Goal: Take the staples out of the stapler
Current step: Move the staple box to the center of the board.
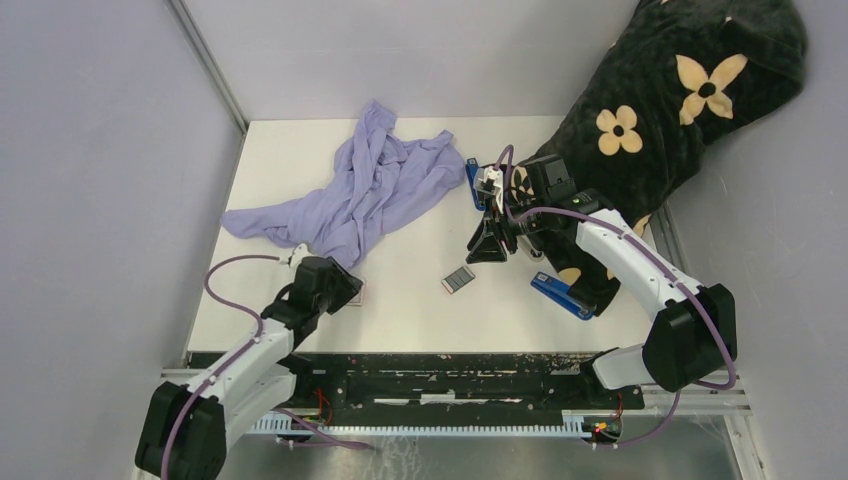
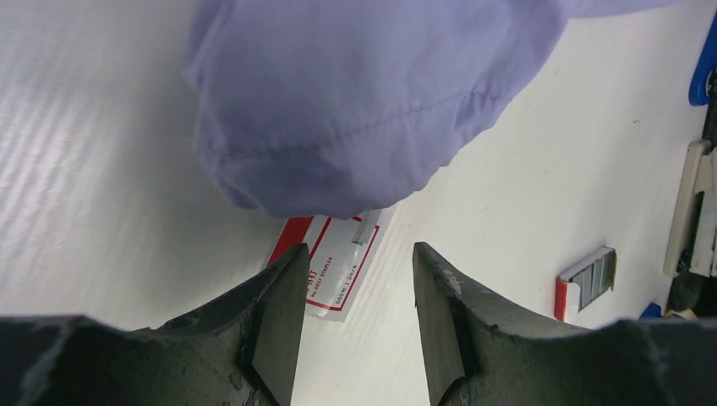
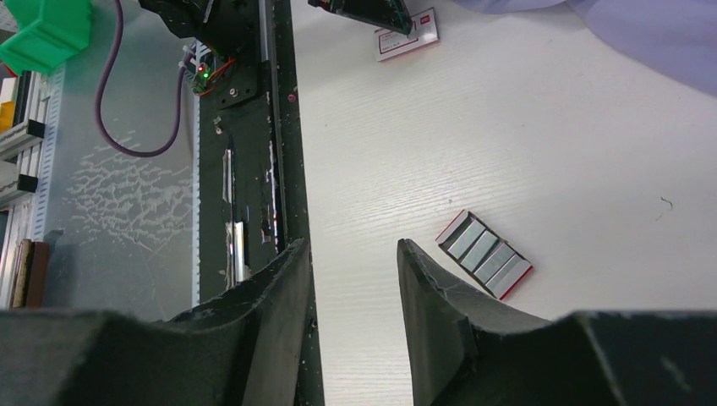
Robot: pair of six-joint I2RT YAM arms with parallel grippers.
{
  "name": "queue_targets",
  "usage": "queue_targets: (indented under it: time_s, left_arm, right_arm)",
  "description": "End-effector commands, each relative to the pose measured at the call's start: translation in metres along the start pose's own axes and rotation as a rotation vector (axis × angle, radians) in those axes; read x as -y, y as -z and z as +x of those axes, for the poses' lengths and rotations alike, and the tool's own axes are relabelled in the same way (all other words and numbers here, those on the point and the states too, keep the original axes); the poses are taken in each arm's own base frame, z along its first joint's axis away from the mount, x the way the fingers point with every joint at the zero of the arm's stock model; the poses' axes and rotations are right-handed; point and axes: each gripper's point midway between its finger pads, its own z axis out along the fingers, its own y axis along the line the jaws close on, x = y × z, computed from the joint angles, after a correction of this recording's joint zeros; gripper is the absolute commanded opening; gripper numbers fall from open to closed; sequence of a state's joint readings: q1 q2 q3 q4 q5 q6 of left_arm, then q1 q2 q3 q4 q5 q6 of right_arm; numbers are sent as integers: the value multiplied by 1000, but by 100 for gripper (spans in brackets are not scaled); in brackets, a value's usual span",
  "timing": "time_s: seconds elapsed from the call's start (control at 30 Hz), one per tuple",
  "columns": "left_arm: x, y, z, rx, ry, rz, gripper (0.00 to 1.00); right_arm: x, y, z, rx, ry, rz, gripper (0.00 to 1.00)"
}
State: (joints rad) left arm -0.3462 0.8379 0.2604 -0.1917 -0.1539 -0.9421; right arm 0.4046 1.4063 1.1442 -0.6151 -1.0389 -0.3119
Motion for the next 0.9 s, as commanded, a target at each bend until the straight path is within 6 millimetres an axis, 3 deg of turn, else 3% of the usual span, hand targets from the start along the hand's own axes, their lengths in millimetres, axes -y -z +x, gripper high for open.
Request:
queue_targets:
  time_s: [0.0, 0.23, 0.47, 0.63, 0.87]
  left_arm:
    - [24, -7, 12, -83, 12, 103, 56]
    - [44, -7, 19, -121, -31, 153, 55]
    - [62, 21, -5, -23, -119, 250, 60]
    - [42, 23, -10, 26, -186, 189, 70]
    - [21, 5, 8, -59, -197, 82, 74]
  right_arm:
    - [-10, 9, -27, 56, 90, -9, 49]
    - [-9, 9, -26, 53, 87, -8, 49]
    - [-9, 8, -26, 52, 86, -8, 49]
    - [-9, 9, -27, 54, 88, -8, 49]
    - [-10, 9, -27, 55, 87, -10, 49]
